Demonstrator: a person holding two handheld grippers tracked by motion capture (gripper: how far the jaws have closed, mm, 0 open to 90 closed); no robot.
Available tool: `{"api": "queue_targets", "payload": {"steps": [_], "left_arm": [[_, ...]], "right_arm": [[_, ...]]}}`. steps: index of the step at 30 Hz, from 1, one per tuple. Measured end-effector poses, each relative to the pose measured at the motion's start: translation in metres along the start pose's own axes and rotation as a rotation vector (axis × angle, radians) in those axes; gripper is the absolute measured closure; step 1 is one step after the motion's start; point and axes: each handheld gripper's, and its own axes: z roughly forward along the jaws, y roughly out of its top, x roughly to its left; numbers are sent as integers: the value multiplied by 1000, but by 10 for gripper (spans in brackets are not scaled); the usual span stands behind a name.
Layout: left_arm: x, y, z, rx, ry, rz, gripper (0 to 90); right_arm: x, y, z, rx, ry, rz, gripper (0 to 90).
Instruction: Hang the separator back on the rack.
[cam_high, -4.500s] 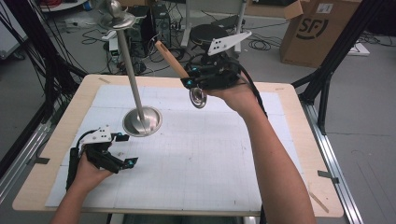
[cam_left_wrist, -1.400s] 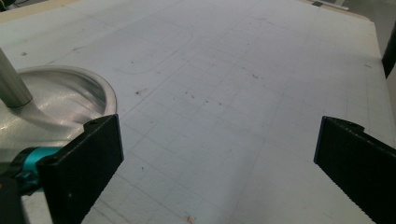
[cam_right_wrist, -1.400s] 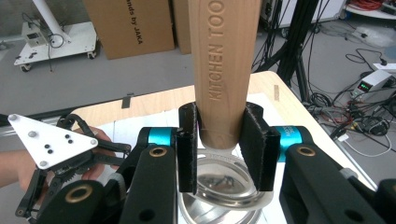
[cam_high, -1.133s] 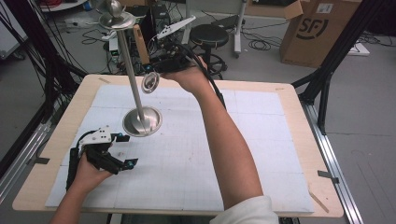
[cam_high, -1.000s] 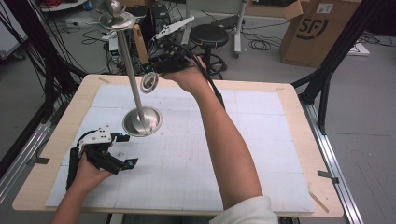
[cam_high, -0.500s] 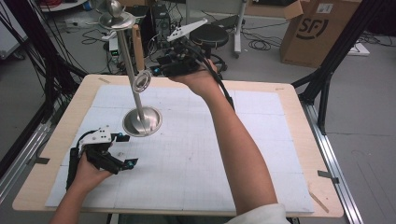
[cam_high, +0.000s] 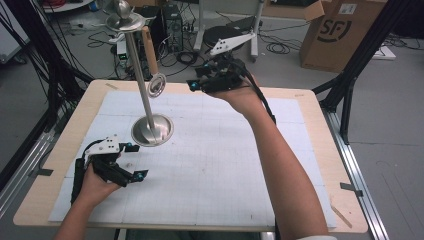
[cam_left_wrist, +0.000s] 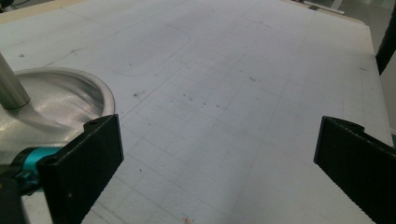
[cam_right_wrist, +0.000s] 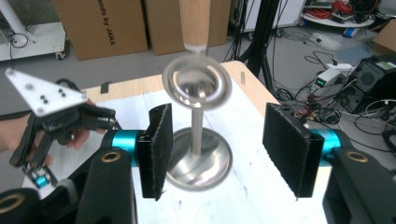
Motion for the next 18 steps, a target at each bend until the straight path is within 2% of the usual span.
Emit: {"api": "queue_targets", "payload": {"steps": [8,15,18], "left_arm": [[1,0,0,-2,2,-7,19],[1,0,-1,-5,-1,-8,19],[1,0,0,-12,-3,-14,19]], "right_arm": [[2,-31,-34,-29,-21,6,372],[4,-63,-51,9,-57,21,346],[5,-75,-58,12,-90,20,336]]}}
